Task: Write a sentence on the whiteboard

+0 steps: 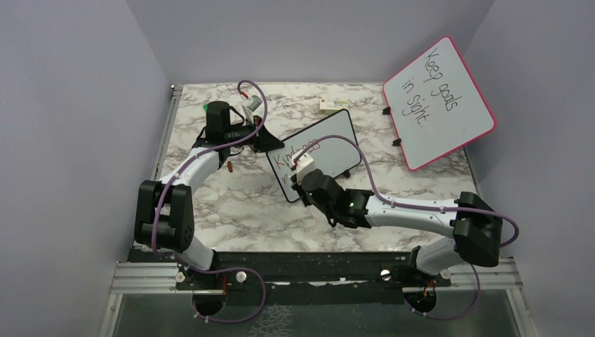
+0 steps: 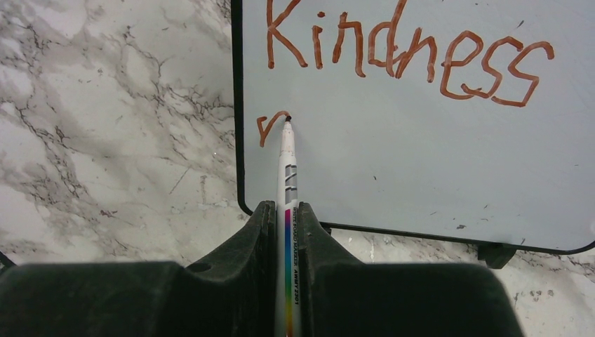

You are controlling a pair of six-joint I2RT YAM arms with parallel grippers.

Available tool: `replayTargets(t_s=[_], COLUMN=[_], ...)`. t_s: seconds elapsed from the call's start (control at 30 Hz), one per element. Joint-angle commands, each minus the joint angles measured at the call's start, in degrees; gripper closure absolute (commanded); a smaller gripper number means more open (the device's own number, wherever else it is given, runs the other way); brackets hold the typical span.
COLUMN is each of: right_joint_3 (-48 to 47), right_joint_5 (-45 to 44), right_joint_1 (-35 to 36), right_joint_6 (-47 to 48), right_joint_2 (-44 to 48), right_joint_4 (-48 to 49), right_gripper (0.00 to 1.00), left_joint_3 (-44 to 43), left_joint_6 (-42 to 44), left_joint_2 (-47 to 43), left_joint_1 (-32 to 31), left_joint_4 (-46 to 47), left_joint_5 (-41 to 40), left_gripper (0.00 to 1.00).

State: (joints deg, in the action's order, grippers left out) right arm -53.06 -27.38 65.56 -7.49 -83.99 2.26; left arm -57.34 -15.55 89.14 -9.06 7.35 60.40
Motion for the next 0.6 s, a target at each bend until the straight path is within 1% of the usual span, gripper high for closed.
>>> replayTargets(t_s=[0.0, 0.33, 0.57], right_joint_3=[1.10, 1.17, 1.16], right_joint_5=[-0.62, 2.59, 1.70], right_joint_1=[0.09, 0.09, 0.10], right_joint_6=[-0.94, -1.04, -1.30], right_joint_2=[1.30, 0.59, 0.62], right_joint_4=[-2.13, -4.65, -4.54], right_gripper=[0.99, 0.99, 0.99], left_joint_3=[0.11, 0.08, 0.04], left_joint_6=[1.05, 1.05, 1.05], left_joint_2=[-0.07, -0.10, -0.11], left_joint_1=[-0.08, -0.12, -0.08], left_joint_4=[-4.20, -4.23, -4.20], left_joint_5=[-1.78, -1.87, -1.87], left_gripper=[1.00, 1.00, 1.00])
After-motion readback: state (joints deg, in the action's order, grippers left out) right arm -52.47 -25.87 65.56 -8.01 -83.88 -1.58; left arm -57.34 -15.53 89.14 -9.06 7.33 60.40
